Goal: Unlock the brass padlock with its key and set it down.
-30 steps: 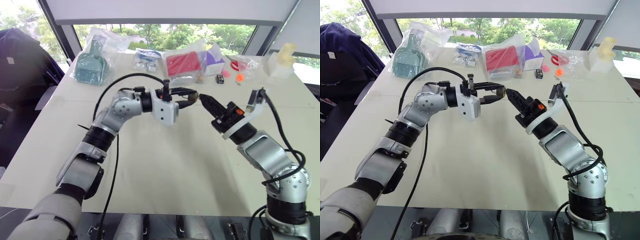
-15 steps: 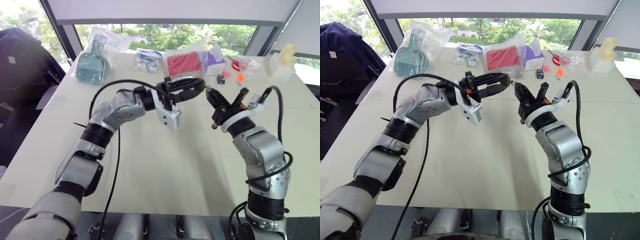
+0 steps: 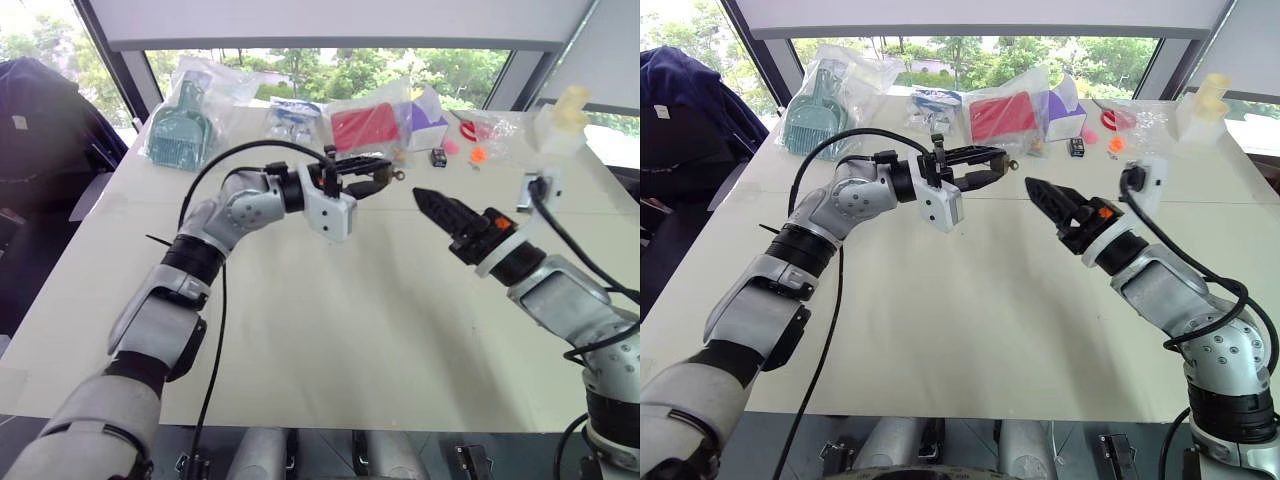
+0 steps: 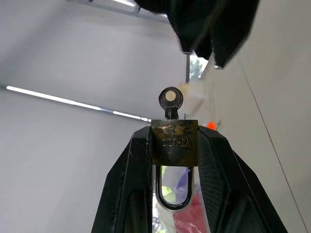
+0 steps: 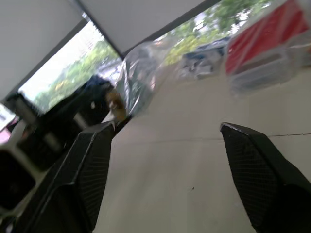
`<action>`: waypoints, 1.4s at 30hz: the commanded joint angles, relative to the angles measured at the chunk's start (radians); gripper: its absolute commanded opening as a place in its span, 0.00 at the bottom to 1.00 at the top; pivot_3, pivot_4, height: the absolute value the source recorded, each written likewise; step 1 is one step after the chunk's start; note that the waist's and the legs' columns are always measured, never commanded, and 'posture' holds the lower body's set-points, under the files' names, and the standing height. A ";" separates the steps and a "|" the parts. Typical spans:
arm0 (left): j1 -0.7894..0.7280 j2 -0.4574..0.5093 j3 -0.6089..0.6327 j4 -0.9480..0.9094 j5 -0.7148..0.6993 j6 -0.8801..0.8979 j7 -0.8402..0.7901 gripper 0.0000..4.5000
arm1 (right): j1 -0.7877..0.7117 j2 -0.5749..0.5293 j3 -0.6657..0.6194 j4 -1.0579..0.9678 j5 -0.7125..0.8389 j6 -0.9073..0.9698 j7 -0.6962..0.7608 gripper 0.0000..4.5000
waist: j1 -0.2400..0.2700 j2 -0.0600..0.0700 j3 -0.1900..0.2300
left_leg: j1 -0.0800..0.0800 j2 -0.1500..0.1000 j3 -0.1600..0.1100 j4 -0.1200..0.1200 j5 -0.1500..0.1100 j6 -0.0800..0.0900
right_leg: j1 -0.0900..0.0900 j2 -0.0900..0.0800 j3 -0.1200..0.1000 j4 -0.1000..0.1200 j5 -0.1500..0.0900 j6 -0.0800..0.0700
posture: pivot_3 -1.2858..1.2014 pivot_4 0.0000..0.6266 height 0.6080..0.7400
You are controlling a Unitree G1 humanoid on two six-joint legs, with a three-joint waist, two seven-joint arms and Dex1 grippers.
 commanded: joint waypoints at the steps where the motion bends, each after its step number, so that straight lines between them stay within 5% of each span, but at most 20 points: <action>1: -0.005 -0.004 0.001 -0.040 -0.044 -0.010 -0.019 0.16 | -0.036 0.021 0.000 -0.017 -0.030 0.000 0.034 0.74 | 0.001 0.000 0.000 | 0.000 0.000 0.000 0.000 0.000 0.000 | 0.000 0.000 0.000 0.000 0.000 0.000 | 0.52 0.24 1.00; 18: 0.048 -0.014 -0.013 -0.148 -0.093 0.009 -0.076 0.16 | -0.101 0.121 0.037 0.029 -0.074 0.056 0.064 0.74 | 0.001 0.000 0.000 | 0.000 0.000 0.000 0.000 0.000 0.000 | 0.000 -0.001 0.000 0.000 0.000 0.000 | 0.52 0.24 1.00; 21: 0.052 -0.016 -0.011 -0.164 -0.102 0.016 -0.082 0.16 | -0.100 0.133 0.038 0.031 -0.077 0.065 0.060 0.57 | 0.001 0.000 0.000 | 0.000 0.000 0.000 0.000 0.000 0.000 | 0.000 -0.001 0.000 0.000 0.000 0.000 | 0.52 0.24 1.00; 26: 0.059 -0.017 -0.005 -0.182 -0.116 0.023 -0.092 0.16 | -0.102 0.141 0.041 0.029 -0.087 0.083 0.063 0.05 | 0.000 0.000 0.000 | 0.000 0.000 0.000 0.000 0.000 0.000 | 0.000 -0.001 0.000 0.000 0.000 0.000 | 0.52 0.24 1.00; 34: 0.068 -0.012 -0.007 -0.179 -0.145 0.040 -0.130 0.16 | -0.105 0.154 0.033 0.026 -0.100 0.090 0.055 0.05 | 0.001 0.000 0.000 | 0.000 0.000 0.000 0.000 0.000 0.000 | 0.000 -0.001 0.000 0.000 0.000 0.000 | 0.52 0.24 1.00; 42: 0.102 -0.001 0.018 -0.180 -0.306 0.218 -0.278 0.99 | -0.100 0.152 0.013 0.024 -0.118 0.094 0.042 0.05 | 0.000 0.000 0.000 | 0.000 0.000 0.000 0.000 0.000 0.000 | 0.000 -0.001 0.000 0.000 0.000 0.000 | 0.52 0.24 1.00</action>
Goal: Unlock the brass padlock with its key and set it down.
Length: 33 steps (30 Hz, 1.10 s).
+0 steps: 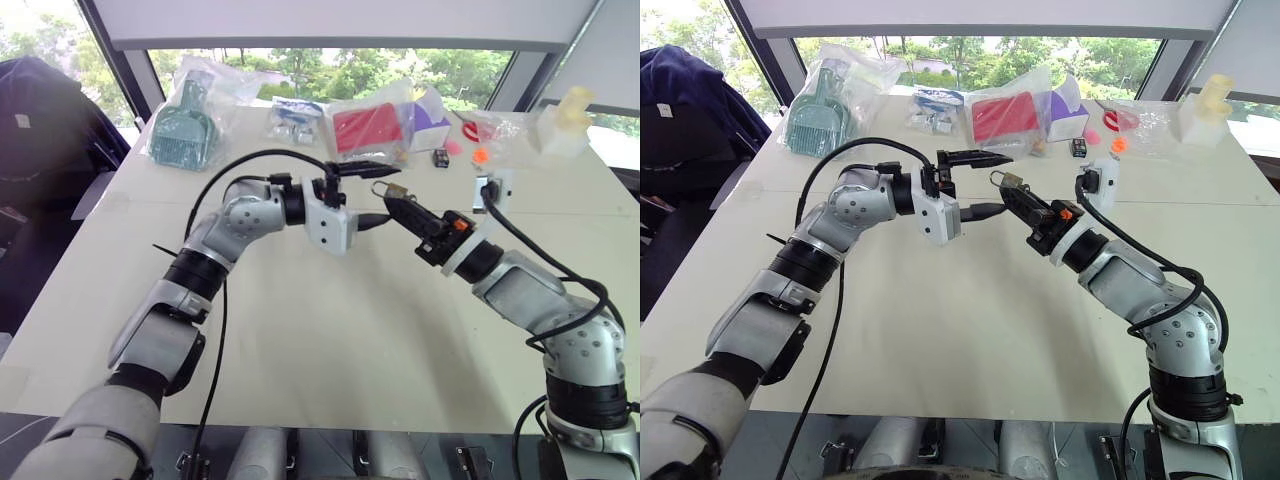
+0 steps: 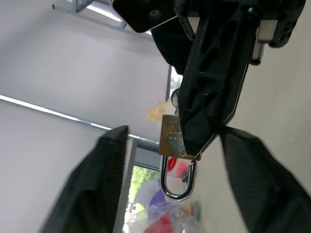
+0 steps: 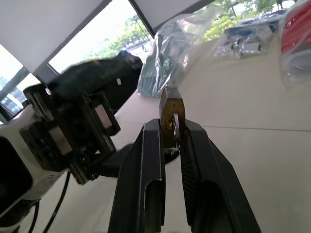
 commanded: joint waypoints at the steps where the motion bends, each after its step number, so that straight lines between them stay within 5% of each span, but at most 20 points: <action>1: 0.025 0.009 0.057 -0.029 -0.154 0.194 -0.100 0.99 | -0.010 -0.004 -0.037 -0.019 -0.001 -0.007 -0.002 0.05 | -0.001 0.000 0.000 | 0.000 0.000 0.000 0.000 0.000 0.000 | 0.000 0.000 0.000 0.000 0.000 0.000 | 0.52 0.24 1.00; 7: 0.018 -0.002 0.189 -0.075 -0.398 0.674 -0.201 0.99 | -0.010 -0.015 -0.079 -0.014 0.032 -0.008 0.001 0.05 | -0.006 0.000 0.000 | 0.000 0.000 0.000 0.000 0.000 0.000 | 0.000 0.002 0.000 0.001 0.000 0.000 | 0.52 0.24 1.00; 15: -0.019 -0.083 0.247 -0.142 -0.480 0.898 -0.204 0.99 | -0.030 -0.016 -0.073 -0.012 0.050 0.013 0.013 0.05 | 0.000 0.000 0.000 | 0.000 -0.001 0.000 0.002 0.000 0.000 | 0.001 0.003 -0.001 0.000 0.000 0.000 | 0.52 0.24 1.00; 33: -0.031 -0.117 0.221 -0.094 -0.401 0.797 -0.272 0.99 | -0.005 0.009 -0.038 -0.099 0.131 0.019 0.035 0.05 | 0.001 0.000 0.000 | 0.000 0.000 0.000 0.001 0.000 0.000 | 0.001 0.002 0.000 0.001 0.000 0.000 | 0.52 0.24 1.00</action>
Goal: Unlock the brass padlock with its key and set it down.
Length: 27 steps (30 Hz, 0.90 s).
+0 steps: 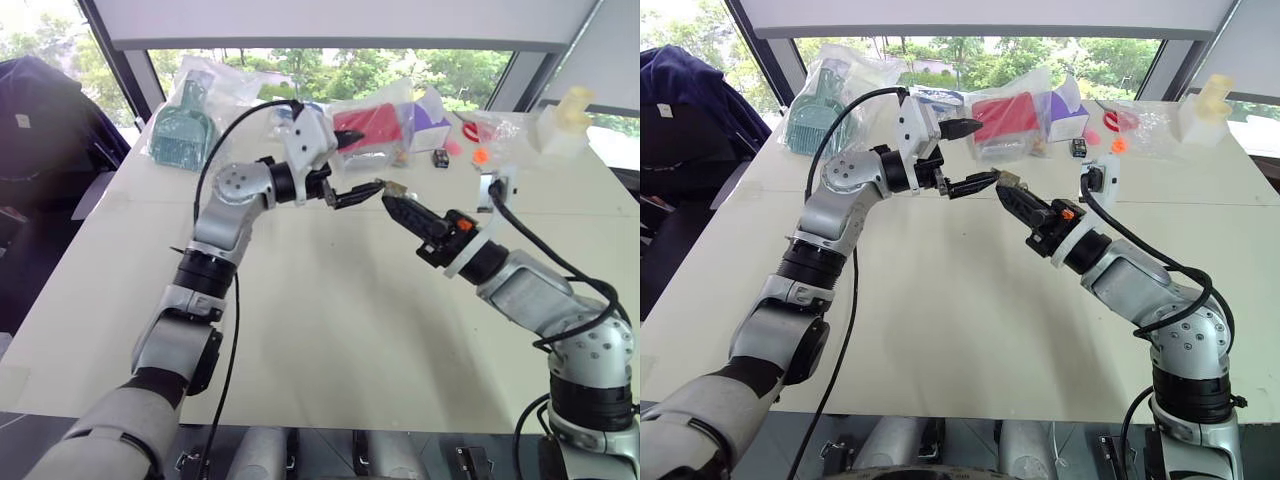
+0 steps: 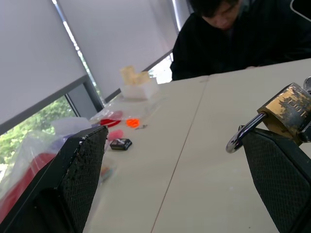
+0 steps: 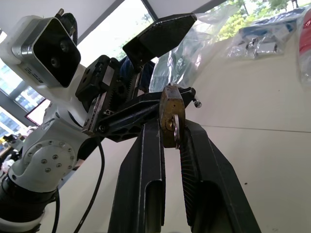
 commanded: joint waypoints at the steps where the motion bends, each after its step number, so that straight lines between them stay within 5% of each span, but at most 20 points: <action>1: -0.035 -0.004 -0.005 0.012 0.024 -0.045 -0.013 0.99 | -0.002 0.006 -0.009 -0.076 0.067 -0.015 0.038 0.05 | 0.000 0.000 0.000 | 0.000 0.000 0.000 0.000 0.000 0.000 | 0.000 0.000 0.000 0.000 0.000 0.000 | 0.52 0.24 1.00; 12: -0.091 -0.018 -0.006 0.158 0.102 -0.242 -0.005 0.99 | 0.020 0.000 0.025 -0.099 0.097 -0.012 0.046 0.05 | 0.000 0.000 0.000 | 0.000 0.000 0.000 0.000 0.000 0.000 | 0.000 0.000 0.000 0.000 0.000 0.000 | 0.52 0.24 1.00; 27: -0.034 0.040 -0.021 0.098 0.036 -0.137 -0.223 0.99 | 0.011 -0.006 0.017 -0.071 0.056 -0.021 0.038 0.05 | -0.001 0.000 0.000 | 0.000 0.000 0.000 0.000 0.000 0.000 | 0.000 -0.001 0.000 -0.001 0.000 0.000 | 0.52 0.24 1.00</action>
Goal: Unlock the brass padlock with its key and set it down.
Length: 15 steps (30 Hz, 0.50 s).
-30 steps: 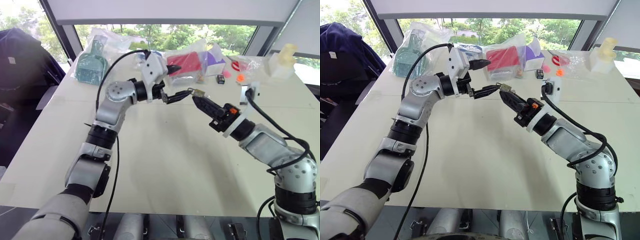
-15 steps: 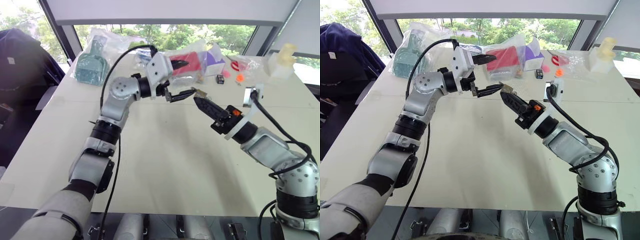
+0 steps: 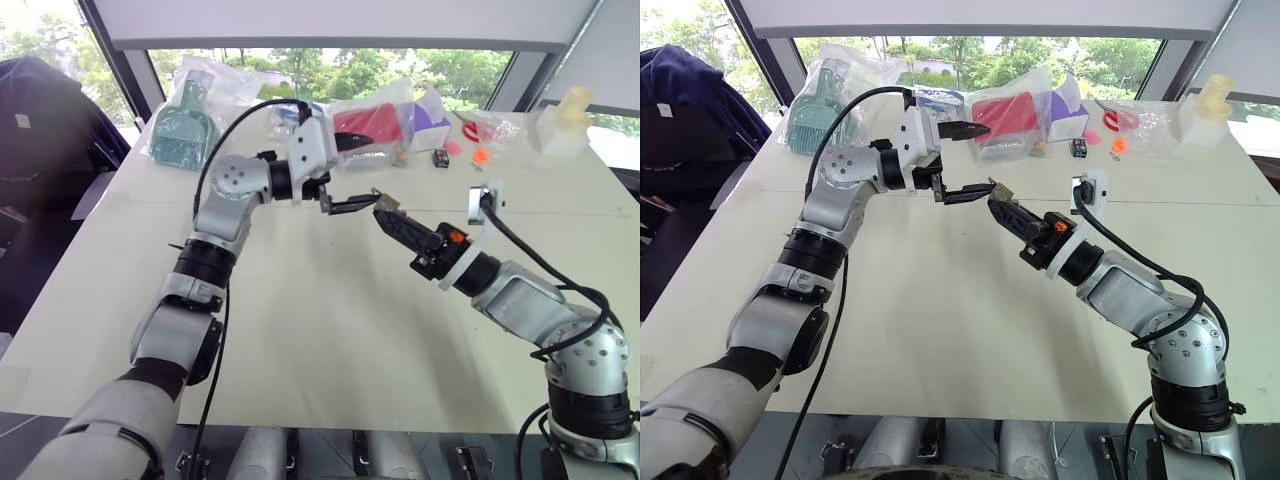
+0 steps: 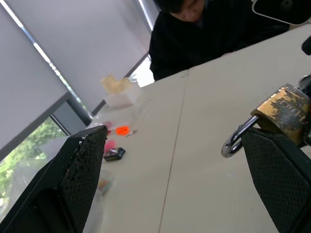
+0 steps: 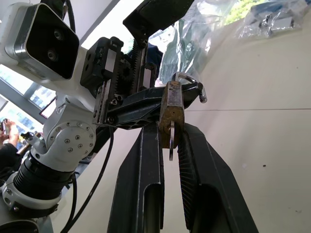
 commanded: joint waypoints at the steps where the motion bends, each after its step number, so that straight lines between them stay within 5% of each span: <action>1: 0.026 0.024 -0.016 -0.048 -0.014 0.057 -0.061 0.99 | -0.028 -0.002 -0.015 -0.066 0.011 -0.024 0.032 0.05 | -0.001 0.000 0.000 | 0.000 0.000 0.000 0.000 0.000 0.000 | 0.000 0.000 0.000 0.000 0.000 0.000 | 0.52 0.24 1.00; 15: -0.013 0.010 0.011 -0.015 -0.016 0.085 -0.011 0.99 | -0.019 -0.012 -0.008 -0.078 0.012 -0.015 0.046 0.05 | 0.001 0.000 0.000 | 0.000 0.000 0.000 0.000 0.000 0.000 | 0.000 -0.001 0.000 0.000 0.000 0.000 | 0.52 0.24 1.00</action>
